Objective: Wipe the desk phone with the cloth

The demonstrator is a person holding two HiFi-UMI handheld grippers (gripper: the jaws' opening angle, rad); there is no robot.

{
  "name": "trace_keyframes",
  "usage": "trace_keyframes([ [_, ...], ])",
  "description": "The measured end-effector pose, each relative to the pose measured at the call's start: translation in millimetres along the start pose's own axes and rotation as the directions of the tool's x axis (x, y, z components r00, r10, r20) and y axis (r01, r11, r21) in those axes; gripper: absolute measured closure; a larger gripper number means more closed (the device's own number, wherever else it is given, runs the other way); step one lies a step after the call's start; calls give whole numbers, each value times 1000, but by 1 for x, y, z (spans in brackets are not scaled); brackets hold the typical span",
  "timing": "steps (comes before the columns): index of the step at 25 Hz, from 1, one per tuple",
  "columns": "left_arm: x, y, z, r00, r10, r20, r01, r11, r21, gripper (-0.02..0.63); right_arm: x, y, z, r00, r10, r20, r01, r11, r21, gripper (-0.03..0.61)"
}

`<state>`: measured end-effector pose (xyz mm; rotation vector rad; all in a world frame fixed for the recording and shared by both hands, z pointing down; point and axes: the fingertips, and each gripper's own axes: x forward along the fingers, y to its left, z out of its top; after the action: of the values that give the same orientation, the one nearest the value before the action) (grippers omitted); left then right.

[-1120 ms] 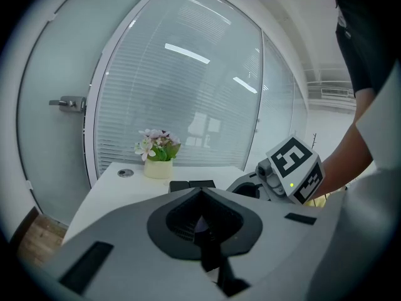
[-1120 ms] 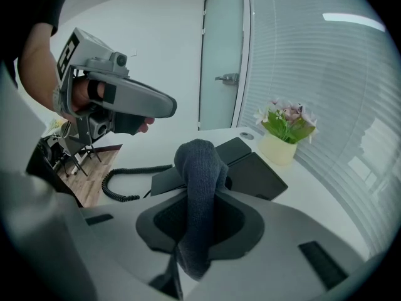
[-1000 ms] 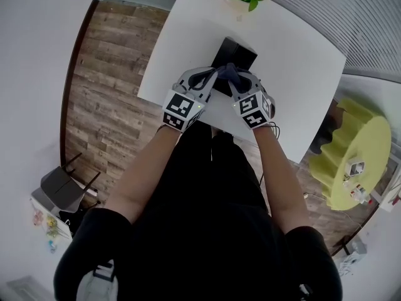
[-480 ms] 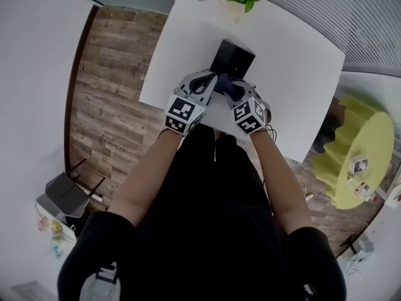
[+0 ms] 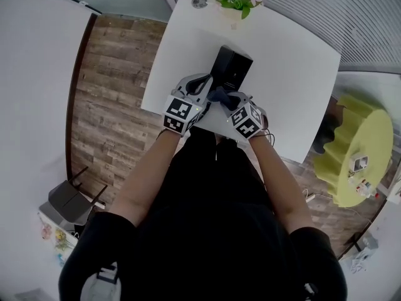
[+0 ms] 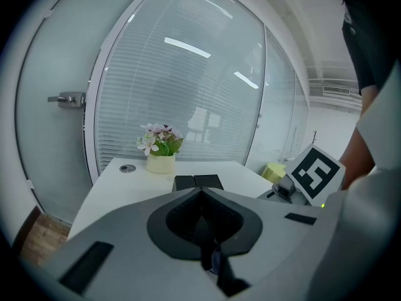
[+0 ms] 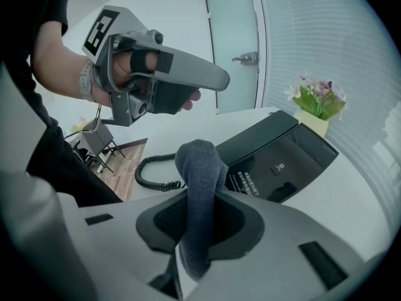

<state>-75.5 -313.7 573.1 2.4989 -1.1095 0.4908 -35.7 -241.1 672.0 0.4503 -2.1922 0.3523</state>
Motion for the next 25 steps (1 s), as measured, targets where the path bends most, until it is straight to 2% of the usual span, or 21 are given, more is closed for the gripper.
trace_keyframes([
  [3, 4, 4, 2, 1000, -5, -6, 5, 1000, -4, 604, -4, 3, -2, 999, 34, -13, -34, 999, 30, 491],
  [5, 8, 7, 7, 1000, -13, -2, 13, 1000, -6, 604, -12, -2, 3, 1000, 26, -9, -26, 998, 51, 491],
  [10, 16, 18, 28, 999, -30, 25, 30, 1000, 3, 604, -40, -40, 39, 995, -88, 54, 85, 994, 61, 491],
  [17, 23, 36, 53, 997, -50, 52, 50, 999, 6, 604, -53, -104, 90, 956, -279, 90, 279, 960, 14, 489],
  [21, 26, 47, 57, 997, -60, 52, 60, 998, 6, 604, -37, -125, 101, 941, -332, 66, 334, 942, -23, 489],
  [25, 26, 54, 51, 997, -68, 44, 68, 998, -10, 604, -18, -128, 98, 937, -350, 24, 351, 935, -62, 489],
])
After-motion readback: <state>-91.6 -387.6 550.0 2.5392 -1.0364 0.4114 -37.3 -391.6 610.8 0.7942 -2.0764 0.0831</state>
